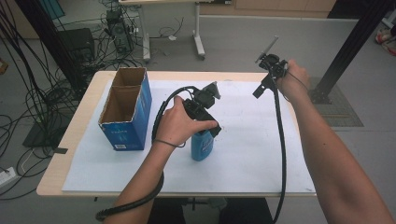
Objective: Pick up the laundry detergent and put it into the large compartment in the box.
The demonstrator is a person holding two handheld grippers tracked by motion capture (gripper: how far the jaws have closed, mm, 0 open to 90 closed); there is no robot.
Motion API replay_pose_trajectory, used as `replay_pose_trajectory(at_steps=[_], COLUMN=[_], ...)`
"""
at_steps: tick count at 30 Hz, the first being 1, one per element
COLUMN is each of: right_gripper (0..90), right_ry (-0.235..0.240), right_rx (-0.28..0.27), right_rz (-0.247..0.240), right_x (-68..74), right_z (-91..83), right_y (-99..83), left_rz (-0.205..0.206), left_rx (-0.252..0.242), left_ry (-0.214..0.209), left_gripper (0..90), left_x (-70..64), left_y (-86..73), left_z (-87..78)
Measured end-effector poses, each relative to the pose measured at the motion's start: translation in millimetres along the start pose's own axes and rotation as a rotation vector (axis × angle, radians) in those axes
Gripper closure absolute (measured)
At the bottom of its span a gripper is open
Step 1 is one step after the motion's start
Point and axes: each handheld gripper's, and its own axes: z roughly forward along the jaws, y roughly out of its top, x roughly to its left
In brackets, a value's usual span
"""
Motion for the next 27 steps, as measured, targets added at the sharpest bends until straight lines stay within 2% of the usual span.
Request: replay_pose_trajectory(at_steps=[27], right_gripper=[4.7], right_ry=[0.002], right_rx=[-0.004], right_rz=[0.0], right_x=[0.3], right_z=[-0.6], right_y=[-0.8], left_rz=[-0.005], left_rx=[0.001], left_ry=[0.007], left_gripper=[8.7], left_x=[-0.5], left_y=[0.2], left_z=[-0.6])
